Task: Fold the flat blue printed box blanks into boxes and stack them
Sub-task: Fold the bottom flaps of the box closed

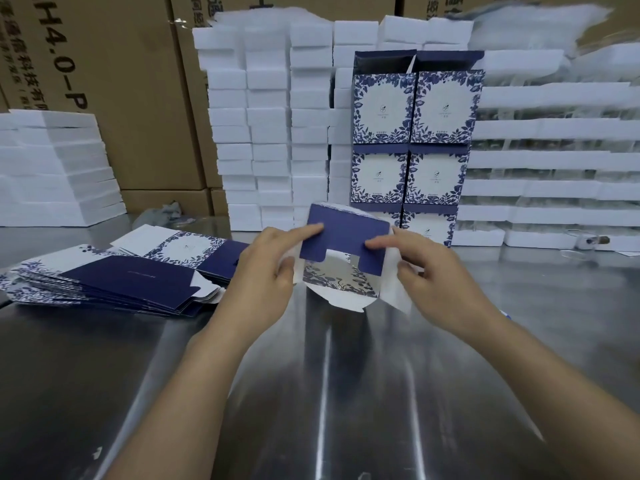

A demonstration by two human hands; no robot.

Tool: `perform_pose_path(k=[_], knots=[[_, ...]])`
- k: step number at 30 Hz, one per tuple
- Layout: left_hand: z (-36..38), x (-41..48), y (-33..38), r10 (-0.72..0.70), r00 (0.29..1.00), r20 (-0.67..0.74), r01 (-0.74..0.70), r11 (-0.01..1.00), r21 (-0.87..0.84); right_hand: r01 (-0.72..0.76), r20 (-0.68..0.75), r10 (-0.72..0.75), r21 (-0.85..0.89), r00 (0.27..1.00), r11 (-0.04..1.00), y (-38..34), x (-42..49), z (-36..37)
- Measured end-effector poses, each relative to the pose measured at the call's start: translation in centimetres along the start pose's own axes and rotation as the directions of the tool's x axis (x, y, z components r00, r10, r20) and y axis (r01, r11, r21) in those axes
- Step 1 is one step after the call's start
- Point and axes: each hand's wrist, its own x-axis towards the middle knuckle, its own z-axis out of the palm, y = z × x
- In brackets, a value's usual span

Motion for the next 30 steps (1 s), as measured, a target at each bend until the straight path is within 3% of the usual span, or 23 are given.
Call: perform_pose_path(k=[5, 8, 12, 16, 19, 22, 25, 27, 29, 30], knots=[[0.9, -0.1, 0.3, 0.038, 0.999, 0.031, -0.039, 0.997, 0.062, -0.108, -0.026, 0.105, -0.213, 0.994, 0.971, 0.6, 0.0, 0.2], [1.3, -0.3, 0.7, 0.068, 0.996, 0.06, -0.076, 0.988, 0.131, -0.212, -0.152, 0.172, -0.307, 0.973, 0.928, 0.3, -0.2, 0.7], [1.5, -0.8, 2.2, 0.193, 0.975, 0.111, -0.213, 0.953, 0.214, -0.217, -0.233, 0.138, -0.362, 0.963, 0.906, -0.5, -0.2, 0.7], [1.6, -0.7, 3.2, 0.308, 0.951, 0.043, -0.309, 0.927, 0.212, -0.227, -0.157, 0.175, -0.434, 0.972, 0.872, -1.0, 0.1, -0.1], [1.3, -0.6, 4.0, 0.362, 0.927, -0.103, -0.357, 0.932, 0.065, -0.252, -0.169, 0.196, -0.446, 0.966, 0.858, -0.9, 0.4, -0.4], [0.7, -0.5, 5.1, 0.209, 0.923, -0.323, -0.297, 0.92, -0.255, -0.32, -0.224, 0.249, -0.387, 0.942, 0.865, -0.3, 0.5, -0.8], [0.1, -0.2, 4.4, -0.022, 0.908, -0.419, -0.16, 0.905, -0.394, -0.428, -0.216, 0.384, -0.223, 0.898, 0.876, 0.2, 0.7, -1.5], [-0.2, 0.0, 3.2, -0.21, 0.928, -0.309, 0.1, 0.936, -0.338, -0.495, -0.231, 0.489, 0.034, 0.841, 0.868, 0.4, 1.0, -1.8], [-0.2, 0.1, 2.2, -0.363, 0.93, -0.051, 0.357, 0.928, -0.107, -0.478, -0.25, 0.568, 0.341, 0.784, 0.81, 0.3, 1.2, -1.8], [0.1, 0.1, 1.9, -0.411, 0.905, 0.107, 0.416, 0.909, -0.031, -0.451, -0.247, 0.595, 0.454, 0.765, 0.768, 0.0, 1.1, -1.5]])
